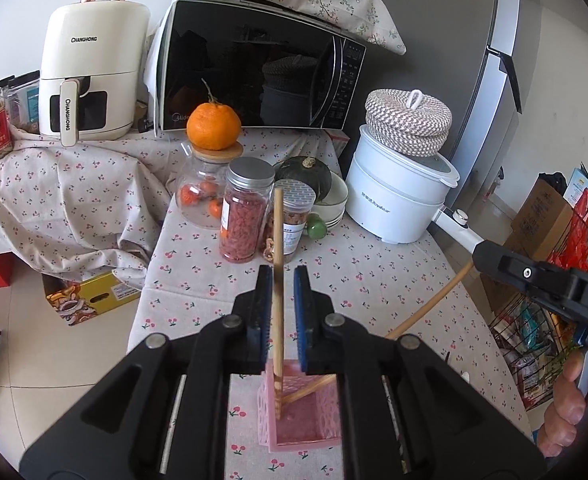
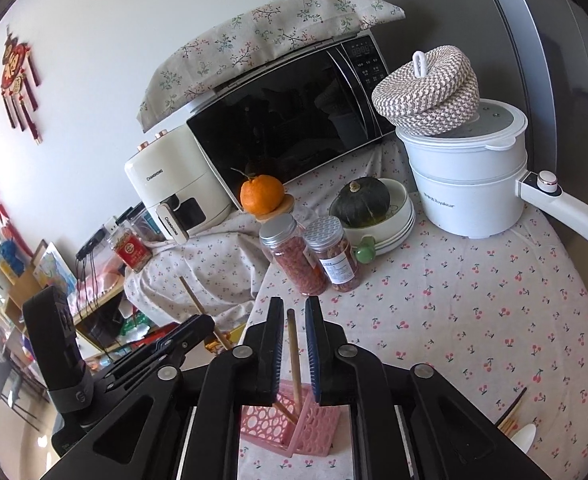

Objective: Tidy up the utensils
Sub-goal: 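Lift the wooden chopstick with the left tool and drop it into the pink caddy, then move the left tool back to the pile and close on a black chopstick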

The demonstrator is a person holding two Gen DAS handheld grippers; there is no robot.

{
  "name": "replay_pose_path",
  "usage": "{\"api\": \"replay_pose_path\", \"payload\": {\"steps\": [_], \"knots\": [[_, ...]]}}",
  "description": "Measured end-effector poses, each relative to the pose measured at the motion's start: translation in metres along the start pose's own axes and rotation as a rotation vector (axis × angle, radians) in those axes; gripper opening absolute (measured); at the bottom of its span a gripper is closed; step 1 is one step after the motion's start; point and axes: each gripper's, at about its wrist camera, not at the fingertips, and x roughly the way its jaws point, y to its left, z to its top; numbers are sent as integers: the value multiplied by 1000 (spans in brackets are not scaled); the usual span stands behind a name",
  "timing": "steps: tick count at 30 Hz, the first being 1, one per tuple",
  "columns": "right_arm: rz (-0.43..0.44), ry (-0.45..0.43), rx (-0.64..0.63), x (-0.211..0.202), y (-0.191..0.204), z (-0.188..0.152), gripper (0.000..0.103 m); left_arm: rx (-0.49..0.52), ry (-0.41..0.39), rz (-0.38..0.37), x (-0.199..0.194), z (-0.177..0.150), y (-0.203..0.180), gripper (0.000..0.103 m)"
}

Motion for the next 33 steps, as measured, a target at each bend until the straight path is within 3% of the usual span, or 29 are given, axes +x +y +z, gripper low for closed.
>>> {"api": "replay_pose_path", "payload": {"steps": [1, 3, 7, 12, 18, 26, 33], "knots": [[6, -7, 4, -3, -1, 0, 38, 0, -4, 3, -1, 0, 0, 29], [11, -31, 8, -12, -3, 3, 47, 4, -12, 14, -4, 0, -3, 41], [22, -66, 12, -34, -6, 9, 51, 8, -15, 8, -13, 1, -7, 65], [4, -100, -8, -67, -21, 8, 62, 29, -13, 27, -26, -3, -16, 86], [-90, -49, 50, -88, -61, -3, 67, 79, 40, 30, -33, -18, -34, 95], [-239, 97, 121, -88, -111, -27, 70, 156, 146, -22, -33, -46, -68, 96], [-349, 229, 167, -74, -151, -52, 72, 205, 281, -75, -11, -77, -102, 96]]}}
